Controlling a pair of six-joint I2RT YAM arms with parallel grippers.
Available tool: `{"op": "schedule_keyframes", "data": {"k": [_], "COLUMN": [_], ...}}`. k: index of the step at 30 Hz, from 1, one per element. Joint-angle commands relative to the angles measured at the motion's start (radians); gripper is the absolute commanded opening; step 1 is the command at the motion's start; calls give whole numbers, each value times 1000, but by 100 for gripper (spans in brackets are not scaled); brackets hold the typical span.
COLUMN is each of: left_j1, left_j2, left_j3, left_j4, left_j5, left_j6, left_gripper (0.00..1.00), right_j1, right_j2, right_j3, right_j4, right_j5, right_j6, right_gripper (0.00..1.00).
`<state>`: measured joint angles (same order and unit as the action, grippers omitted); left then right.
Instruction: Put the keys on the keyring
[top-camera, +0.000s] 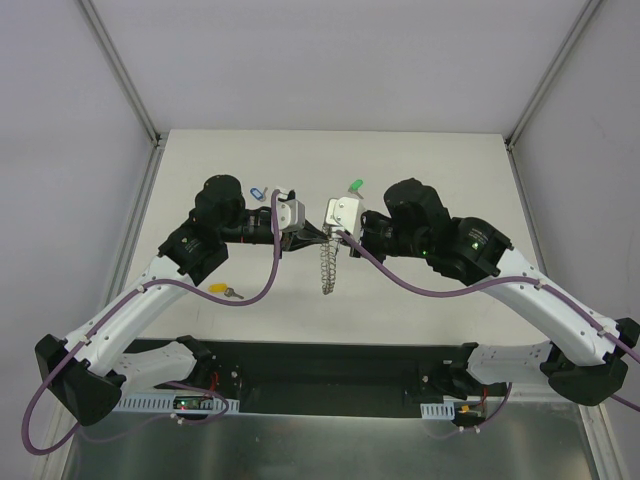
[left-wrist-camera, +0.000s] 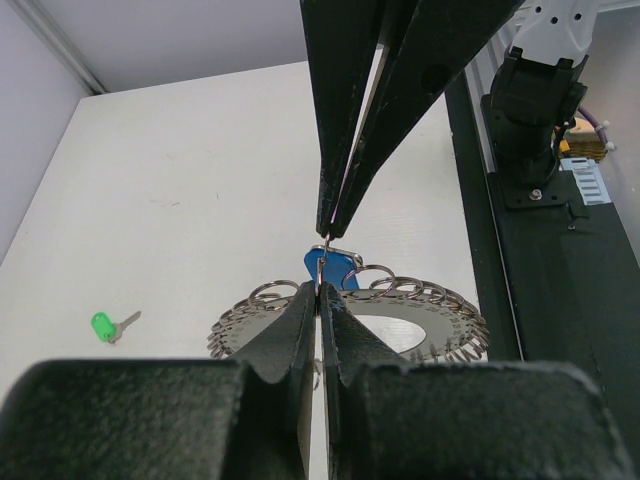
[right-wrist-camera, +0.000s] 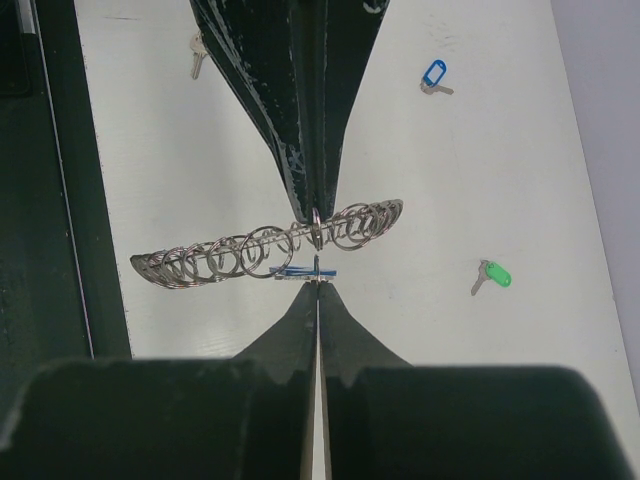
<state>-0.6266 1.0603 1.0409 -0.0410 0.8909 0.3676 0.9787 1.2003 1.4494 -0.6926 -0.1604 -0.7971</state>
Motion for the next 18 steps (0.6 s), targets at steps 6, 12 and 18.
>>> {"op": "schedule_keyframes", "data": {"k": [6,12,18], "left_j1": [7,7,7], "left_j2": [-19,-19,-16], "left_j3": [7,8,7], "left_j4": [64,64,66], "left_j5": [59,63,56], "left_j6": [5,8,10], "left_gripper": [0,0,0], "right_j1": [3,3,3], "right_j2": [-22,-15,-21], "right_j3": [29,34,35], "right_j4": [27,27,24], "right_j5": [10,10,-8], "right_j6": [10,9,6], "right_gripper": [1,1,1]}}
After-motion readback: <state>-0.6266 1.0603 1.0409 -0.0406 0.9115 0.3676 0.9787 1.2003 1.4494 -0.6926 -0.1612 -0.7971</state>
